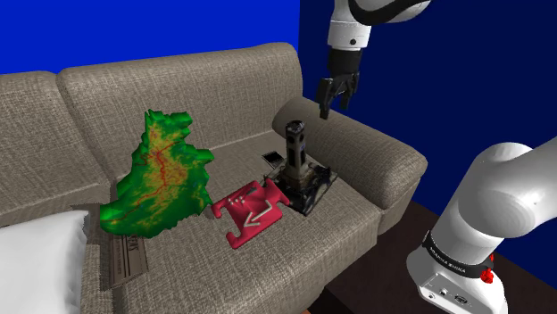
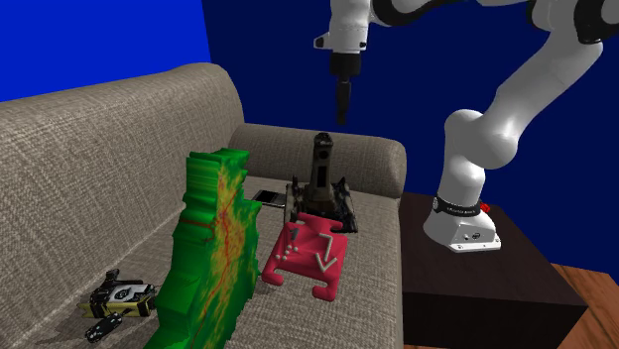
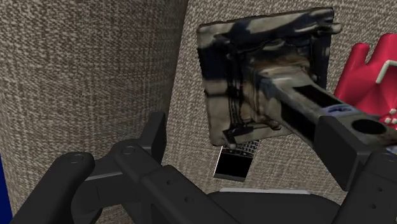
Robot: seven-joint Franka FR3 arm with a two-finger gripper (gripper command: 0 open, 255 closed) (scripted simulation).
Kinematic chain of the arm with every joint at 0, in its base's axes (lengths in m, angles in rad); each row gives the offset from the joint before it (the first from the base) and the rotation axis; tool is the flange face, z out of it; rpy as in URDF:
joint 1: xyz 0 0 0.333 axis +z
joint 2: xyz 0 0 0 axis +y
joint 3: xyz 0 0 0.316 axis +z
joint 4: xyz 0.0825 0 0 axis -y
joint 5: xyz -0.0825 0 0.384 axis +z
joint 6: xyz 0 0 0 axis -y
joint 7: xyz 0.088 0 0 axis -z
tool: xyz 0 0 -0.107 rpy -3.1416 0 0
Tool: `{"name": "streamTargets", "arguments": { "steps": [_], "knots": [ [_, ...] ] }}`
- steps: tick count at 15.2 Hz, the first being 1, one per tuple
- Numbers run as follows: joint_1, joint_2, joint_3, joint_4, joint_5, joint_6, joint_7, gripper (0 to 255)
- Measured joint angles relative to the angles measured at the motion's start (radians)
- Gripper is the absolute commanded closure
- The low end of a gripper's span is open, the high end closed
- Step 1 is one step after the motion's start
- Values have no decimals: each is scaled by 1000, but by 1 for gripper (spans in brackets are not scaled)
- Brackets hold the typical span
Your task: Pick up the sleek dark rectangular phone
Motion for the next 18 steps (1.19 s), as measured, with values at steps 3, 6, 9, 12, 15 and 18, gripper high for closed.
{"name": "streamTargets", "arguments": {
  "steps": [3, 6, 9, 12, 15, 18],
  "knots": [
    [0, 110, 15, 18, 6, 87, 16, 0],
    [-1, 211, 27, 40, 8, 160, 29, 0],
    [-4, 328, 36, 77, 7, 236, 42, 0],
    [-4, 444, 45, 123, 1, 300, 57, 0],
    [-5, 560, 50, 178, -7, 355, 70, 0],
    [-1, 670, 56, 236, -16, 401, 90, 0]
  ]
}}
